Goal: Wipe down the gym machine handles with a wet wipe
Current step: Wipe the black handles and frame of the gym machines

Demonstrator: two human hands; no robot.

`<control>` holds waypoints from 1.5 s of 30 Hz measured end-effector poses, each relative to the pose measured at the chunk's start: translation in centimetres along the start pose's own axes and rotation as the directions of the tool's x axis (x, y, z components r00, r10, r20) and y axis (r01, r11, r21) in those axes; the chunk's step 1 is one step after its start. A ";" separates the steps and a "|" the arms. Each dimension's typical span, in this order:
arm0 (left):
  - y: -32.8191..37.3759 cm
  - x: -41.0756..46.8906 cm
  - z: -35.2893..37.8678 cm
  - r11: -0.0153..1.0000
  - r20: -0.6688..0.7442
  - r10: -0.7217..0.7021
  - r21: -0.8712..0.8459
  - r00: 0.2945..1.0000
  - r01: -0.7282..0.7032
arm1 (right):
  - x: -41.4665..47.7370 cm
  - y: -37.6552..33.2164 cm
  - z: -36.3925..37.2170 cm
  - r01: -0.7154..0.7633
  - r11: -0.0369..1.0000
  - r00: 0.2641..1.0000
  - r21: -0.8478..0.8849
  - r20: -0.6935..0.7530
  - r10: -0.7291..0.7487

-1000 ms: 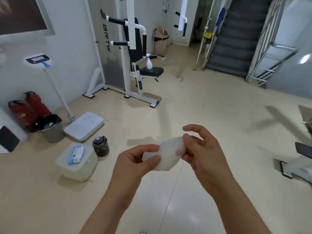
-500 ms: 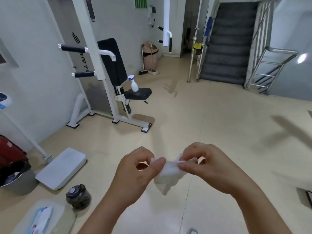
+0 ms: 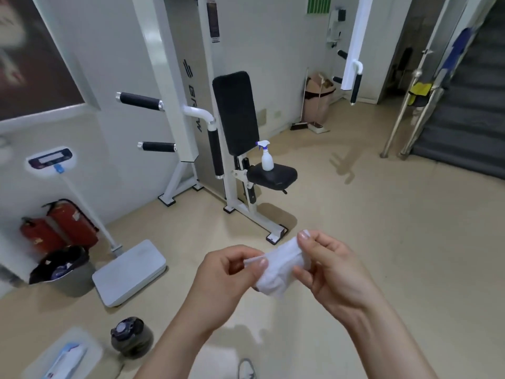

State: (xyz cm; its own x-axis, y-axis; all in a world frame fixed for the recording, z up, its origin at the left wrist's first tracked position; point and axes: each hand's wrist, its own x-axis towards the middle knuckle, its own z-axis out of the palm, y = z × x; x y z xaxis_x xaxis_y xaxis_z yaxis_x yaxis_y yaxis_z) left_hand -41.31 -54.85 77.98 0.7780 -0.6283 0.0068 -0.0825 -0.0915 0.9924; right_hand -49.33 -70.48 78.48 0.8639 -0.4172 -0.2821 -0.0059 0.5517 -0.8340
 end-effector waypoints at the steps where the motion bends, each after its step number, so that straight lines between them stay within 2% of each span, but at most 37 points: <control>1: -0.4 2.0 -0.1 0.999 -0.046 0.010 0.039 0.999 -0.008 | 2.3 -0.1 0.1 -0.001 0.999 1.000 0.035 -0.025 0.002; 4: -1.7 8.4 -1.5 0.994 -0.161 0.025 0.110 0.987 -0.007 | 9.5 0.1 1.4 0.073 0.997 0.989 -0.018 -0.131 -0.074; 7: -2.4 14.7 -3.4 0.998 -0.247 -0.028 0.047 0.969 0.041 | 16.1 -0.2 3.7 0.185 0.946 0.950 -0.265 -0.196 -0.241; 9: -2.1 18.2 -4.6 0.998 -0.256 -0.054 -0.022 0.965 0.050 | 19.5 -0.8 5.3 0.229 0.895 0.957 -0.382 -0.079 -0.278; 11: -1.7 21.3 -5.6 0.996 -0.245 -0.067 -0.068 0.967 0.051 | 22.1 -1.5 6.8 0.255 0.864 0.967 -0.434 0.101 -0.235; 13: -1.4 23.7 -6.6 0.994 -0.221 -0.069 -0.093 0.973 0.050 | 24.4 -2.1 7.4 0.253 0.868 0.965 -0.427 0.180 -0.193; 18: -1.1 27.7 -8.1 0.997 -0.205 -0.070 -0.003 0.976 0.071 | 29.8 -3.4 7.7 0.178 0.914 0.978 -0.364 0.170 -0.122; 22: -1.4 30.2 -8.6 0.976 -0.340 -0.017 0.200 0.940 0.090 | 33.3 -3.8 7.7 0.174 0.908 0.970 -0.381 0.224 -0.092; 26: 0.0 32.1 -10.1 0.904 -0.513 0.086 0.400 0.854 0.149 | 36.9 -4.2 7.8 0.216 0.927 0.974 -0.307 0.129 -0.185; 29: 1.8 33.8 -11.2 0.769 -0.524 0.192 0.605 0.830 0.204 | 39.6 -4.6 8.8 0.256 0.934 0.967 -0.251 0.071 -0.246; 33: 2.0 36.2 -11.5 0.661 -0.564 0.175 0.675 0.807 0.329 | 41.2 -4.5 10.7 0.269 0.916 0.963 -0.297 0.088 -0.255; 34: 1.9 36.4 -11.6 0.584 -0.526 0.260 0.753 0.809 0.302 | 41.3 -4.4 11.1 0.269 0.916 0.963 -0.299 0.094 -0.252; 35: 1.8 36.5 -11.8 0.461 -0.435 0.385 0.855 0.814 0.239 | 41.3 -4.2 11.4 0.276 0.913 0.961 -0.300 0.093 -0.260; 37: 1.9 36.7 -12.6 0.172 -0.174 0.554 0.981 0.814 0.092 | 41.6 -3.9 11.8 0.323 0.890 0.946 -0.321 0.074 -0.317; 39: 2.9 37.7 -14.1 -0.114 0.104 0.451 0.992 0.887 -0.058 | 41.8 -3.3 12.3 0.388 0.849 0.916 -0.359 0.052 -0.398; 40: 3.5 38.5 -14.8 -0.214 0.195 0.352 0.969 0.915 -0.124 | 41.8 -2.9 12.6 0.422 0.819 0.895 -0.388 0.037 -0.444; 41: 4.2 39.4 -15.2 -0.269 0.258 0.260 0.945 0.931 -0.187 | 41.8 -2.4 12.9 0.458 0.776 0.865 -0.433 0.018 -0.501; 43: 5.1 40.9 -15.5 -0.260 0.339 0.137 0.919 0.931 -0.296 | 41.6 -1.2 13.3 0.504 0.688 0.799 -0.523 -0.021 -0.601; 45: 5.5 42.0 -15.6 -0.215 0.364 0.044 0.913 0.930 -0.347 | 41.5 0.0 13.5 0.463 0.723 0.807 -0.512 -0.092 -0.583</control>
State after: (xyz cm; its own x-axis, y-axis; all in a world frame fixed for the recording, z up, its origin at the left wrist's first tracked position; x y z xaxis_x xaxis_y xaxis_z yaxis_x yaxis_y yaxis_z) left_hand 0.60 -69.66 85.61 0.4931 -0.8700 0.0050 -0.8211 -0.4673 -0.3278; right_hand -6.68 -78.06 73.11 0.6544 -0.7250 0.2146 0.1382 -0.1643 -0.9767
